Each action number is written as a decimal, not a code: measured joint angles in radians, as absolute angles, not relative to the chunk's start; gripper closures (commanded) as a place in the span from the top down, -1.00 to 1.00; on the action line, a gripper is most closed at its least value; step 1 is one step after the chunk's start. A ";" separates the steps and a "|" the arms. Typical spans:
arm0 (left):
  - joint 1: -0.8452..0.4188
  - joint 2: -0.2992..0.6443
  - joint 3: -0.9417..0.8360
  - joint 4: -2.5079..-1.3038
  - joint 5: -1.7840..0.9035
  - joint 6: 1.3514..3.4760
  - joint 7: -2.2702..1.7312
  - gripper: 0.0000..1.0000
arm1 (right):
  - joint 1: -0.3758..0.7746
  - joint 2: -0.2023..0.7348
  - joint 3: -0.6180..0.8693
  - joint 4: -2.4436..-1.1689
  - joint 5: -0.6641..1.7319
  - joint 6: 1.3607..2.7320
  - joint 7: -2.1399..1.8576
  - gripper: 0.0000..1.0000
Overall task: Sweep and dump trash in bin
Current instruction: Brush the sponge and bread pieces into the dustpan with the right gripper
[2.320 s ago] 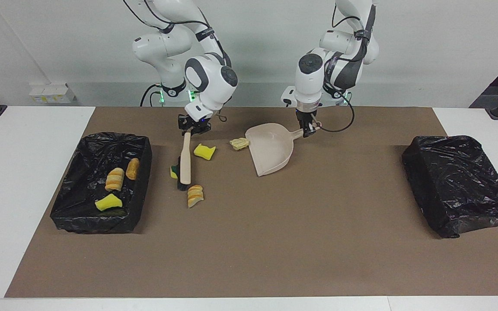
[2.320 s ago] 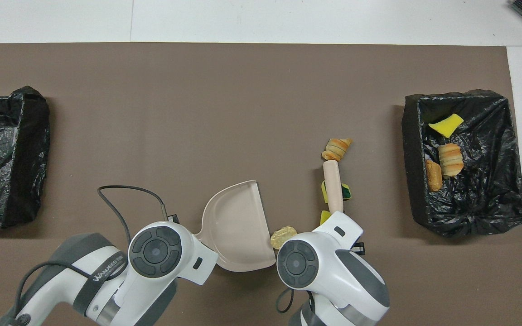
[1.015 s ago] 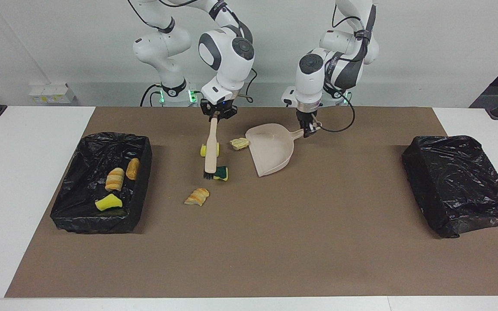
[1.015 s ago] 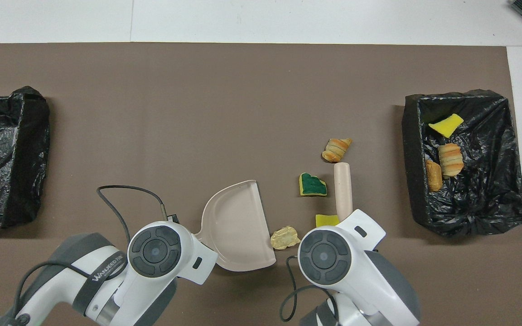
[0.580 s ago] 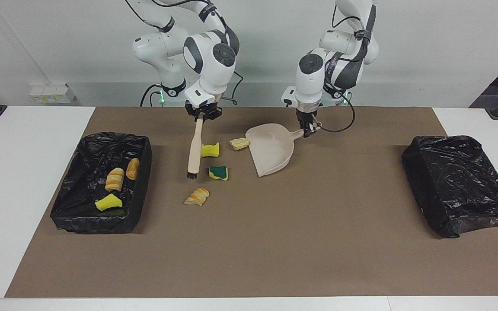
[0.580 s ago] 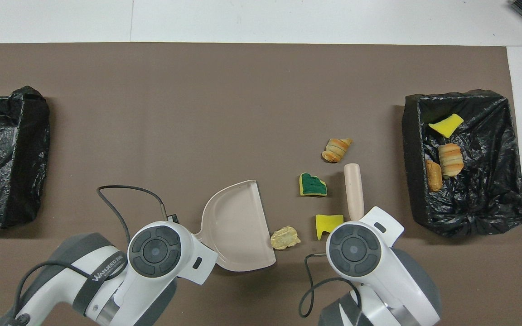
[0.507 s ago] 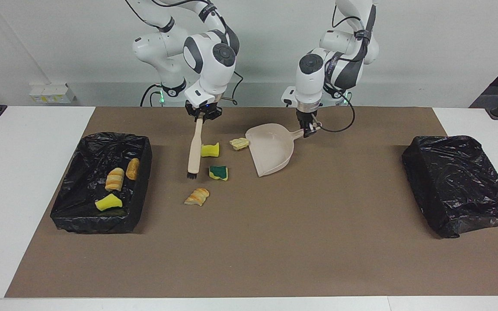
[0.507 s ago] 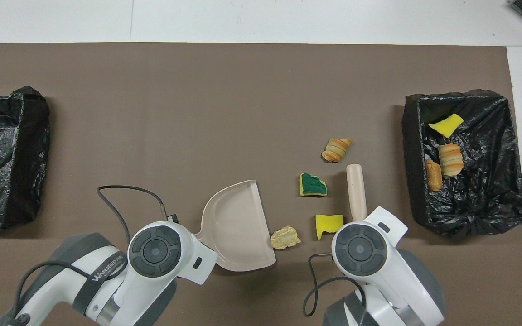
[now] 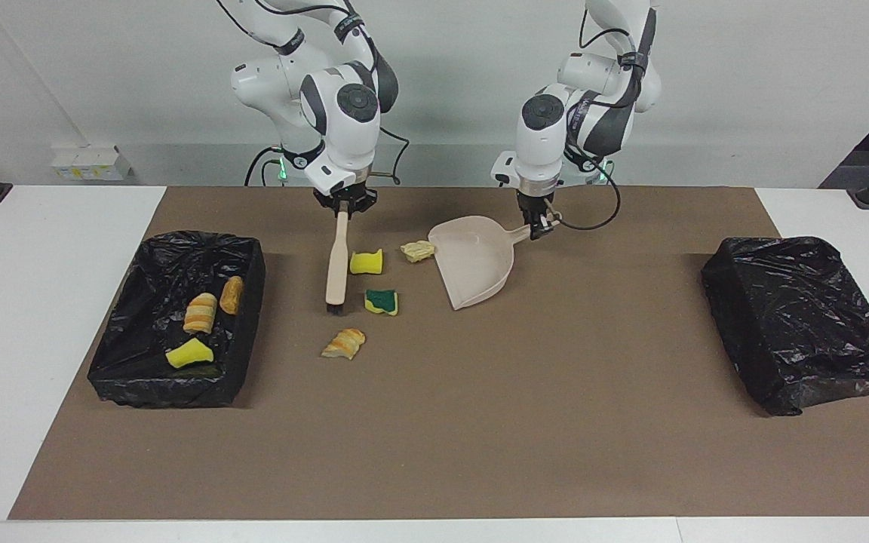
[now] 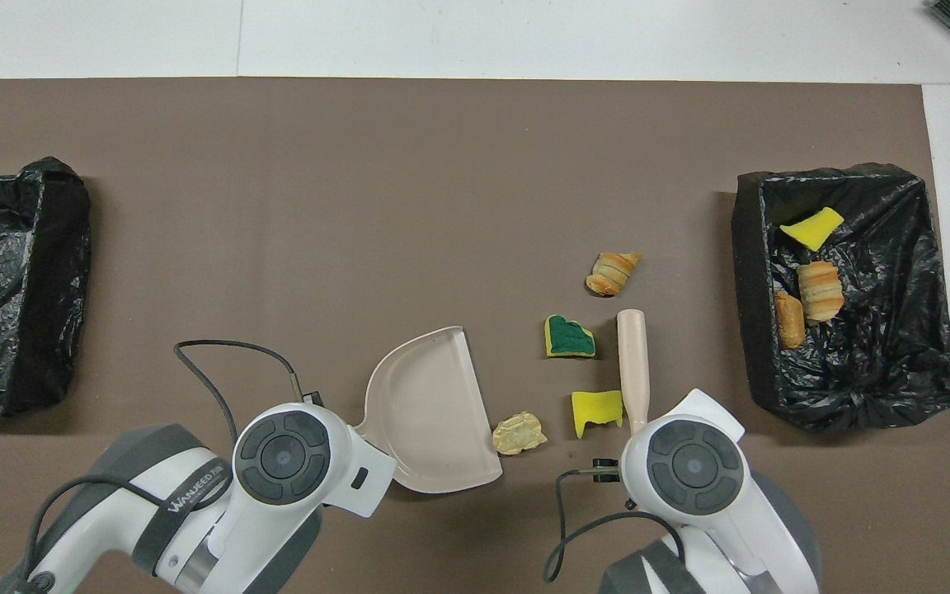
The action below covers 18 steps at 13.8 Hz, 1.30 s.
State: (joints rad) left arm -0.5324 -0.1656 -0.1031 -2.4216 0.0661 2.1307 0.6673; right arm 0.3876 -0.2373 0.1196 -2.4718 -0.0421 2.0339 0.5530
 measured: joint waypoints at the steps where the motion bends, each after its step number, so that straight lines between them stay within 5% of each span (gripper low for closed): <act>1: -0.532 -0.166 -0.103 -2.422 0.066 2.131 0.667 -1.00 | 0.391 -0.219 0.120 -2.469 -0.032 2.067 0.553 -1.00; 7: -0.532 -0.166 -0.101 -2.422 0.066 2.123 0.665 -1.00 | 0.531 -0.116 0.125 -2.401 0.081 2.156 0.571 -1.00; 18: -0.478 -0.162 -0.090 -2.422 0.067 2.148 0.701 -1.00 | 0.730 -0.093 0.131 -2.281 0.176 2.108 0.695 -1.00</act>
